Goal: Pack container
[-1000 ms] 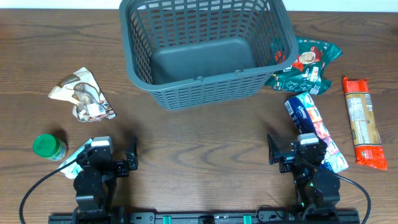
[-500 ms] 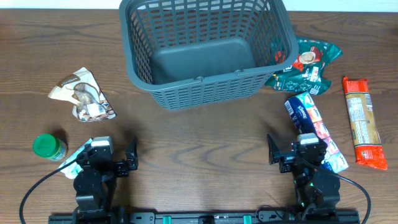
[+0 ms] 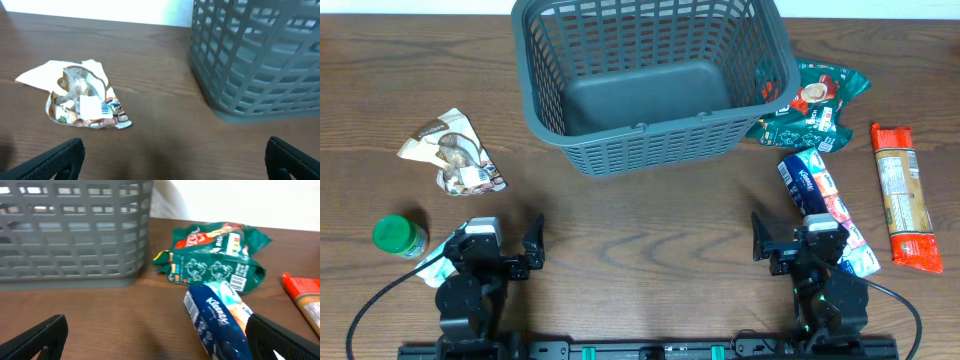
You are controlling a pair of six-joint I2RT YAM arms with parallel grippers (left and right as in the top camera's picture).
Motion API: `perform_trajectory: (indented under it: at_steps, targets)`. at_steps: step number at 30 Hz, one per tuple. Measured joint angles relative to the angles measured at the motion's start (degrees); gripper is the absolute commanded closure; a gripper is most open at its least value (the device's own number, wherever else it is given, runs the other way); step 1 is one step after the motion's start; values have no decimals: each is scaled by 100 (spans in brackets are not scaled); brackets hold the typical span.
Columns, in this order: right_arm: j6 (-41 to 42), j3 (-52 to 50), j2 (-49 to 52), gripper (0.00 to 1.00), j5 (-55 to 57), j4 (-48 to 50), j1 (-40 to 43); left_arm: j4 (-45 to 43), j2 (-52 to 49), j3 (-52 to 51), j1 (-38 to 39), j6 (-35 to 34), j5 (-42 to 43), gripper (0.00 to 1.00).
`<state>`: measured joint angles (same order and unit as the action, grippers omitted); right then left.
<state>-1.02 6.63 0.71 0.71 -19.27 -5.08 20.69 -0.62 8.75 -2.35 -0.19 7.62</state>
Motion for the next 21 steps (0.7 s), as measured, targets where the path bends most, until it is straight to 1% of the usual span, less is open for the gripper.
perform_trajectory:
  at_steps: [5,9,12,15,21]
  targets:
    - [85,258,20,1,656,-160,0,-2,-319,417,0,-37,39,1]
    - [105,769,334,1,1174,-260,0,-4,-988,898,0,-72,68,1]
    - [103,1314,942,1,1523,-280,37,7,-1696,1414,0,-107,83,2]
    - [57,1965,1731,1,1788,-291,48,0,-2514,2140,0,-111,98,1]
    - [-258,3757,3554,1,1991,-442,48,42,-4052,3816,0,-127,103,1]
